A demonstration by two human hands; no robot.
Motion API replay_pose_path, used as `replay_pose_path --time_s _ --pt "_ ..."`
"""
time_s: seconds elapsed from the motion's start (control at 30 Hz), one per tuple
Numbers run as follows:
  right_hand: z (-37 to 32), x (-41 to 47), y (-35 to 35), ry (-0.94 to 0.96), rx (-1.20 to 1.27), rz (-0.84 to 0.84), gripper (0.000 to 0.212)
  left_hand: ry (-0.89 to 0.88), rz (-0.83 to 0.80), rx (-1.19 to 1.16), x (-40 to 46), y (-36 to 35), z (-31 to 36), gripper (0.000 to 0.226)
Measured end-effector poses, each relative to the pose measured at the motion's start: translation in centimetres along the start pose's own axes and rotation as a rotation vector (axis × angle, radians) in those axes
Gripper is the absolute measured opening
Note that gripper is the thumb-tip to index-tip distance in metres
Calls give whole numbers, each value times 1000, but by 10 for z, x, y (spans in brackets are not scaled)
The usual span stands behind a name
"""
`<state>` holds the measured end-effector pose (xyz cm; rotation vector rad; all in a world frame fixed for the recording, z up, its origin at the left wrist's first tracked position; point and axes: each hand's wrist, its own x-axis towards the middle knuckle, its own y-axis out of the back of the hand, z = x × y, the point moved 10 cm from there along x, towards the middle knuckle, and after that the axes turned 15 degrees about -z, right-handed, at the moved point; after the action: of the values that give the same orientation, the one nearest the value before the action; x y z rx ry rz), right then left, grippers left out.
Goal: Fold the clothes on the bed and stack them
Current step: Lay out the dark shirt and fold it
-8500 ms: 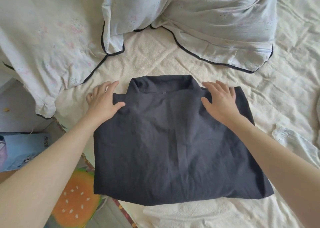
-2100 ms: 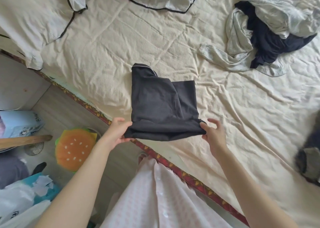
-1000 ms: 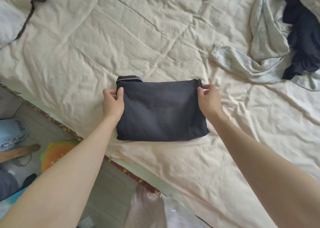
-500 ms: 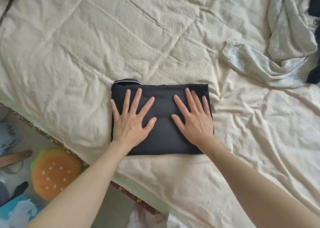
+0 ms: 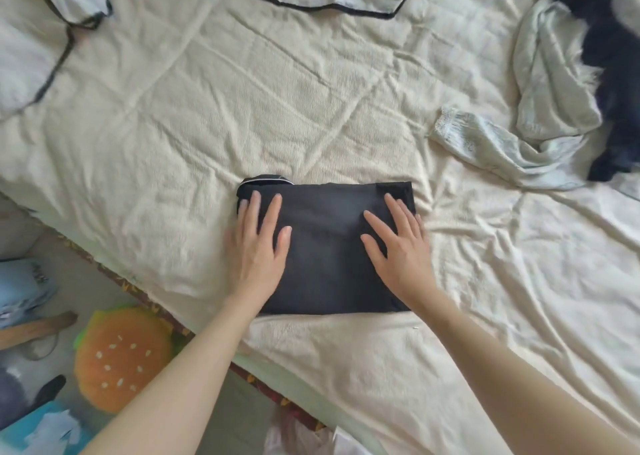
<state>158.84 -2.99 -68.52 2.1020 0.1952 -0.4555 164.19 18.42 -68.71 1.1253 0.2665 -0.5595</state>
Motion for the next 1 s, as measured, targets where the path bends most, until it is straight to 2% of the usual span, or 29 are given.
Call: replay_pose_path --time_s 0.07,0.13,0.2,0.23,0.33,0.47,0.57,0.67,0.77,1.0 --pt "21 -20 15 -137 177 91 38 234 80 -255 -18 12 -36 57" --pt "56 -36 14 -367 475 99 46 434 52 -451 -29 7 -65 60" --pt "80 -43 -1 -605 765 18 56 471 -24 -547 -29 0 -70 56" --pt "84 -43 -8 -662 839 -47 58 460 -62 -604 -27 -4 -68 51" --pt "80 -31 -17 -663 879 -192 44 480 -131 -781 -24 -17 -67 45" --pt "79 -28 -13 -684 984 -159 21 545 -116 -916 -30 -15 -76 33" --pt "70 -34 -7 -696 1028 -186 12 513 -119 -928 -38 -1 -64 27" --pt "59 -45 8 -674 1061 -131 14 448 -95 -925 -48 19 -43 22" --pt "44 -72 31 -637 1076 -83 7 406 -106 -915 -72 36 -23 27" --pt "27 -179 96 -579 1146 36 11 310 -175 -872 -144 81 28 34"
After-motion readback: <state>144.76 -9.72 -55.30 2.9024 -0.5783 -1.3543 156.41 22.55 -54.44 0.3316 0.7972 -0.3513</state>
